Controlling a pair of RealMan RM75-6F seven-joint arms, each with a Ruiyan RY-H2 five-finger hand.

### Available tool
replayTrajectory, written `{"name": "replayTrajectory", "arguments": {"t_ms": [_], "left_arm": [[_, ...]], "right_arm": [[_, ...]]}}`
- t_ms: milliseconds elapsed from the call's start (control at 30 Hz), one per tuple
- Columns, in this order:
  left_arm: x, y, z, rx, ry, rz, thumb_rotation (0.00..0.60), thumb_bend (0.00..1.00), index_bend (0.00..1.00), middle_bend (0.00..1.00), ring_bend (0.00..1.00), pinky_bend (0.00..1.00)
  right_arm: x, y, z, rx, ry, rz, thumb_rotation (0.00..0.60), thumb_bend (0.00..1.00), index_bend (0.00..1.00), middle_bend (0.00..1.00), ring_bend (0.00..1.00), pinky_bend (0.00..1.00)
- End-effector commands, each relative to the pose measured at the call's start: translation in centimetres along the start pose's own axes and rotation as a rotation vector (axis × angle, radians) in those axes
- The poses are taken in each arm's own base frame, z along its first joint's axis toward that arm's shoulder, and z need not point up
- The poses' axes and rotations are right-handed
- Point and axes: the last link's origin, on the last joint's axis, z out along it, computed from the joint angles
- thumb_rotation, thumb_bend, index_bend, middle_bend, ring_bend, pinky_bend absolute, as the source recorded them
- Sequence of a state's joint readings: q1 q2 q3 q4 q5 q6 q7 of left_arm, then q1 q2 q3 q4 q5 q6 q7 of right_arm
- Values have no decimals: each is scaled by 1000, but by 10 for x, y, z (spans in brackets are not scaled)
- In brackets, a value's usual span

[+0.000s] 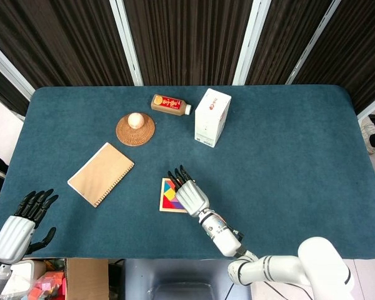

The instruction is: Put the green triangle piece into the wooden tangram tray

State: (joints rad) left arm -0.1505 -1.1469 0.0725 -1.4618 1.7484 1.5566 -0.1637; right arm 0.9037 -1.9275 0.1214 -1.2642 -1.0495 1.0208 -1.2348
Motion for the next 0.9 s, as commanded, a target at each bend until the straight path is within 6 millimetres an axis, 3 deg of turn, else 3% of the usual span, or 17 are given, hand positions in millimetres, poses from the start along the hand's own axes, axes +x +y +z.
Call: {"name": "replayTrajectory", "arguments": {"t_ms": [33,900], "left_arm": [[0,-1,0,-1,1,1,600,445,0,0,0,0],[3,2,1,-5,3,-2,600,447,0,0,0,0]], "right_arm": [[0,0,0,-2,0,-2,600,395,544,49,0,0],[3,1,-2,1,0,3,600,395,435,39,0,0]]}}
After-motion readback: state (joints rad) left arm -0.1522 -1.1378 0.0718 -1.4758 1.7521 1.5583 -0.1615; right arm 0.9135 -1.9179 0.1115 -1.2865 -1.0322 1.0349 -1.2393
